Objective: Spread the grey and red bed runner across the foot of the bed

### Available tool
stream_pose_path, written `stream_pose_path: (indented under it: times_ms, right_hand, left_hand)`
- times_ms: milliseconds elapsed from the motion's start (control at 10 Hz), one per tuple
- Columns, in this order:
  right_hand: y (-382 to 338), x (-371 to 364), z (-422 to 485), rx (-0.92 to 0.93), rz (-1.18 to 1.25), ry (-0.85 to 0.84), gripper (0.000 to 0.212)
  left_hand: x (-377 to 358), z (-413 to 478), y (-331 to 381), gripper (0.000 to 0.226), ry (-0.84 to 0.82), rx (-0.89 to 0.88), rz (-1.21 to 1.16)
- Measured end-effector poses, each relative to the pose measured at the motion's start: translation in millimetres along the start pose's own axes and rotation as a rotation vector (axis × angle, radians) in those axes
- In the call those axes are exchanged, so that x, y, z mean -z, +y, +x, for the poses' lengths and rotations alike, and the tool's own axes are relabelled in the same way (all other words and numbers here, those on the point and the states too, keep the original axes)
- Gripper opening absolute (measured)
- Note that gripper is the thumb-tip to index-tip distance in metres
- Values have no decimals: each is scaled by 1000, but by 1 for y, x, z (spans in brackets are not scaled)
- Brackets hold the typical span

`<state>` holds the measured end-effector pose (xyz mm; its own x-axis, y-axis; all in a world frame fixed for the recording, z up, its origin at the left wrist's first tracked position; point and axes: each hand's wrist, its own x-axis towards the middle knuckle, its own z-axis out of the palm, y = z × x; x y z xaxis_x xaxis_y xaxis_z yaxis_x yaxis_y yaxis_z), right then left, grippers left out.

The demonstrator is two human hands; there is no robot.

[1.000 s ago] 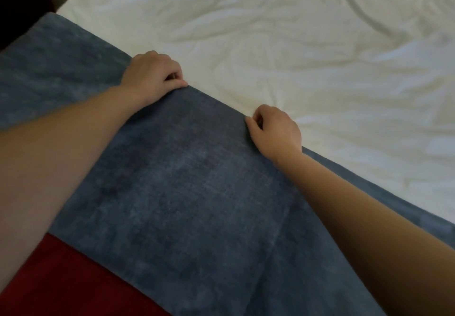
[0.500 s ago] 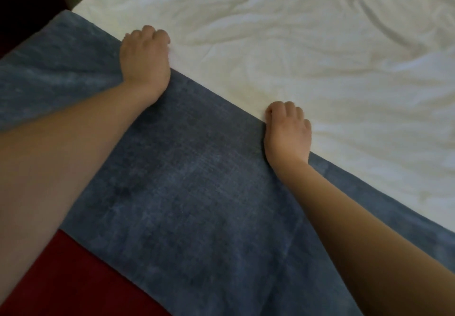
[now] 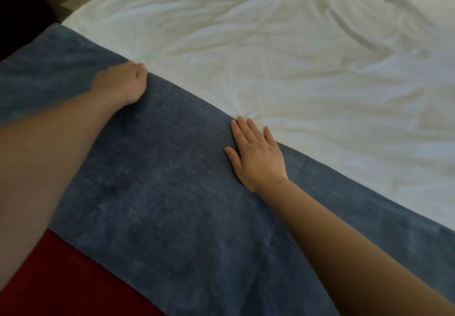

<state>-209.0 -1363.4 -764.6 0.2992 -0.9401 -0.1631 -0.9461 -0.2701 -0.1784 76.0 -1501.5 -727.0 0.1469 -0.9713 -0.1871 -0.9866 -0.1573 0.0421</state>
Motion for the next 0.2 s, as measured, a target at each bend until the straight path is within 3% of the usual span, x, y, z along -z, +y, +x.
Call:
stream_pose_path:
  times_ms: [100,200]
  right_hand:
    - [4,11,-5,-3,18,-10,62]
    - [12,31,-15,-67,11,30,62]
  left_hand:
    - [15,-15,13,42,133,-109,0]
    - [24,-39,42,43,208,-334,14]
